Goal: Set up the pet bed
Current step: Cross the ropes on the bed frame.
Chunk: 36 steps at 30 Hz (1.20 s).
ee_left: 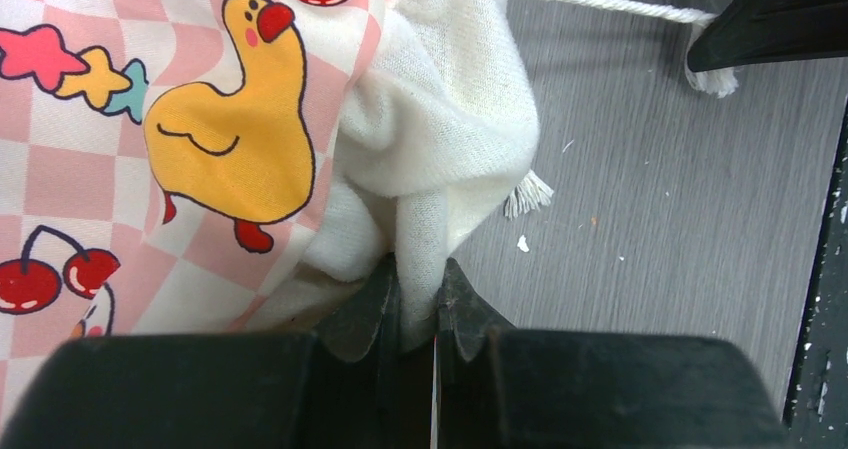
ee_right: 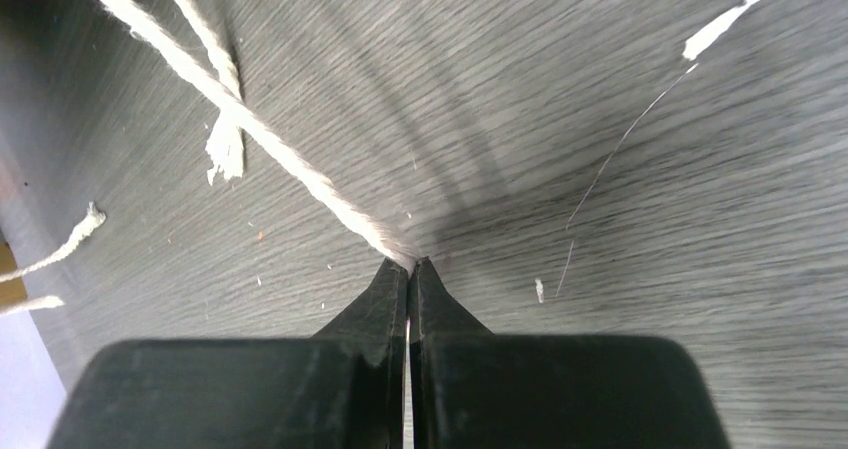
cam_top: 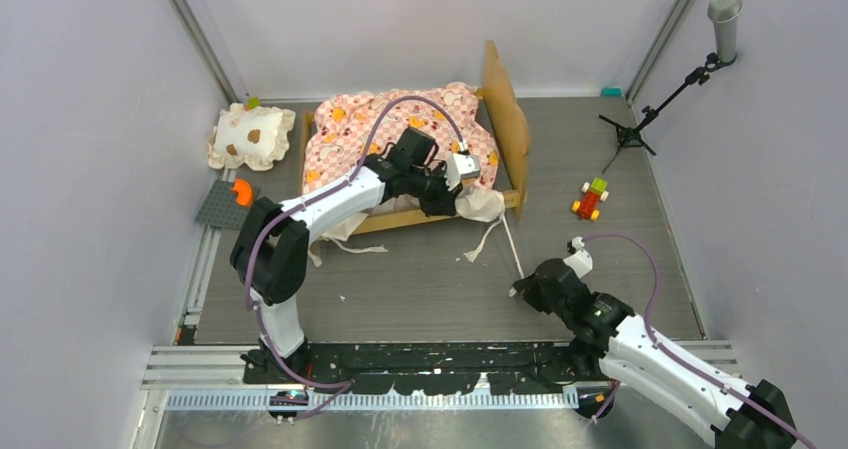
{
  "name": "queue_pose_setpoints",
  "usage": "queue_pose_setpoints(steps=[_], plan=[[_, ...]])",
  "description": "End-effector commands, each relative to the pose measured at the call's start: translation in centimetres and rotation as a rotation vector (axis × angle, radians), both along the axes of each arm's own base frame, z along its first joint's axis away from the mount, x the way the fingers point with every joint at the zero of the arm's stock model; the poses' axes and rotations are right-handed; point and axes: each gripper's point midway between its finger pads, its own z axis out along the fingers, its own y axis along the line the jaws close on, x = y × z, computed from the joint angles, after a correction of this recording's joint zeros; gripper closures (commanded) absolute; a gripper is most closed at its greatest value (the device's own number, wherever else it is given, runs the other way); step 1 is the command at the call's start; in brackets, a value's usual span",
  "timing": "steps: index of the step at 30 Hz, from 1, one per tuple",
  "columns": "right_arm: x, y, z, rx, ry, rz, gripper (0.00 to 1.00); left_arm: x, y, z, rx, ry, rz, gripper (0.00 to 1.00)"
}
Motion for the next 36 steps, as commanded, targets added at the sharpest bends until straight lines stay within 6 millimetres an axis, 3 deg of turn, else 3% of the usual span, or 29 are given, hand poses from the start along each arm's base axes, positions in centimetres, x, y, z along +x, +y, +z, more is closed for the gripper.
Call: queue_pose_setpoints(steps=[1,5,10,15,20,26,33,35,36], plan=[[-0.6,1.2,1.0,0.029,0.028,0.045,0.99,3.9,0.7,6.9,-0.126,-0.231,0.092,1.00],[-1.0,1.7,0.8,0.033,0.049,0.079,0.99,3.2,0.9,5.0,-0.095,-0.200,0.060,1.00],[-1.6,2.2,0.2,0.022,0.080,0.116,0.99,3.9,1.0,3.7,-0.068,-0.220,0.067,1.00],[-1.2,1.1,0.1,-0.024,0.060,0.073,0.97,4.9,1.0,2.6,-0.044,-0.262,0.063,0.97],[0.0,-0.2,1.2,-0.073,-0.002,0.008,0.94,5.6,0.9,1.6,-0.038,-0.247,0.100,0.77],[0.5,0.4,1.0,-0.078,0.002,0.022,0.94,5.4,0.9,1.2,-0.033,-0.232,0.143,0.52],[1.2,0.5,1.7,-0.092,-0.023,0.027,0.85,2.6,1.5,4.4,-0.057,-0.263,0.213,0.37],[1.4,0.3,2.2,-0.109,-0.038,0.023,0.80,1.3,1.6,6.0,-0.103,-0.265,0.263,0.27],[1.5,0.2,2.5,-0.112,-0.047,0.021,0.79,0.7,1.8,6.6,-0.125,-0.250,0.306,0.17]])
